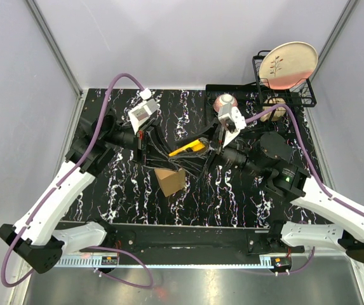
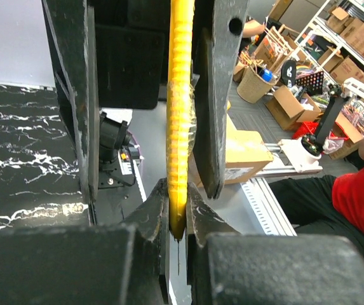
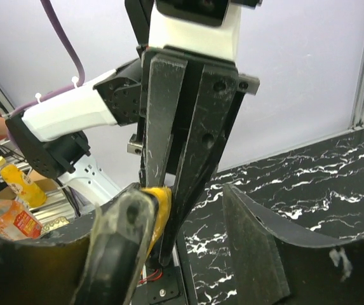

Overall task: Unpack the express box
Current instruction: Adjust the knife.

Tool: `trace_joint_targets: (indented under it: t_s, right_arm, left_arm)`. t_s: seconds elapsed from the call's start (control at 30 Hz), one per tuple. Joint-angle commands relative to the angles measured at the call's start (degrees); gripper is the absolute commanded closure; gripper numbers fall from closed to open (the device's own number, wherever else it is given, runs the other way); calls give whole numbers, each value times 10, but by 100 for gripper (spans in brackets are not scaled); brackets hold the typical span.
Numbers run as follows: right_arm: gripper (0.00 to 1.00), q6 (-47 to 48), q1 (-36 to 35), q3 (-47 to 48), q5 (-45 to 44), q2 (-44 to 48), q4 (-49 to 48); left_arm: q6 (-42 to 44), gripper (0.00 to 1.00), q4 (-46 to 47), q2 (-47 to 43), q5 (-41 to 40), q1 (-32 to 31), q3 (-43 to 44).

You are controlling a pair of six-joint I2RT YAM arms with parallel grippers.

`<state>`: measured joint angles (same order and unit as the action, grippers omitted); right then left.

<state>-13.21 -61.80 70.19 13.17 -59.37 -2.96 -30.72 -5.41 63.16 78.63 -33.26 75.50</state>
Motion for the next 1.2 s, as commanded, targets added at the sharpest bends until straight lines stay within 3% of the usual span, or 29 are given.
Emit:
trace_joint_targets:
  t_s: [0.0, 0.27, 0.33, 0.37, 0.43, 0.67, 0.93, 1.17]
  right_arm:
    - [40, -13, 7, 2, 9, 5, -62]
    - [49, -23, 11, -6, 11, -7, -89]
    - [59, -27, 12, -9, 19, -12, -92]
    - [73, -30, 13, -11, 21, -14, -93]
    - [81, -35, 13, -22, 21, -14, -105]
    - [83, -49, 19, -19, 40, -29, -115]
    - [100, -53, 21, -10, 21, -35, -66]
    - [100, -44, 21, -3, -37, -26, 11]
  left_arm:
    - [8, 100, 22, -14, 2, -3, -7]
    - [29, 100, -4, -12, -8, -3, -6]
    - [29, 100, -5, -11, -10, -3, -6]
    - [31, 100, -6, -11, -10, -3, -6]
    - [35, 100, -13, -13, -11, -3, -6]
    - [44, 100, -26, -13, -15, -3, -4]
    - [77, 100, -61, -11, -21, -3, 12]
    - [128, 100, -122, -8, -31, -1, 34]
